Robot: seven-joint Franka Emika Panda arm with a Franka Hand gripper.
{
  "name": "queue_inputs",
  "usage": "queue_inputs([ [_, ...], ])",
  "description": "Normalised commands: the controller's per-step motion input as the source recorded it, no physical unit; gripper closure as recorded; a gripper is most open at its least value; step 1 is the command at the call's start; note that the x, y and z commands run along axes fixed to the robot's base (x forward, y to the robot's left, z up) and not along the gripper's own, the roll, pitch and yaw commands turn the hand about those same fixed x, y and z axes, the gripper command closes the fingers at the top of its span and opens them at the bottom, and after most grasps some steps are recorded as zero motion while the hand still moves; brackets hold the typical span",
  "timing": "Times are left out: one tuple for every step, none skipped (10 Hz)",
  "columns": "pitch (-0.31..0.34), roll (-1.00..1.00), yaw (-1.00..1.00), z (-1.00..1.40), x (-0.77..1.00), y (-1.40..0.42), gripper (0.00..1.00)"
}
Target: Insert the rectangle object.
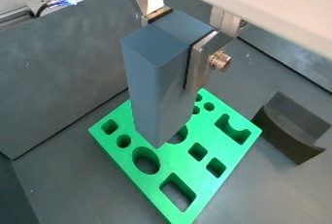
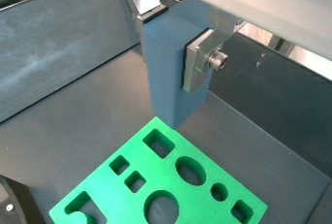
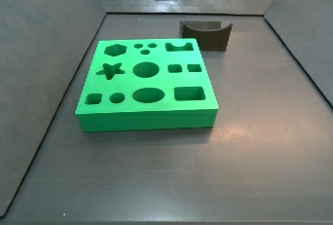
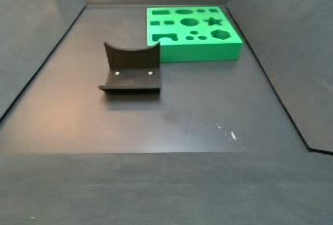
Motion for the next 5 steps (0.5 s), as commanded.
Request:
queue_inputs([
  [-0.026,0.16,-0.42,-0.7,0.9,0.04,1.0],
  [-0.027,0.16,-0.41,-0.7,0.91,0.05,1.0],
  [-0.034,0.15,-0.38,-0.71,0.94,0.06,1.0],
  [-0.043,0.13,-0.37,-0.69,0.94,0.07,1.0],
  [-0.036,0.11,-0.4,-0.63,0.92,0.07,1.0],
])
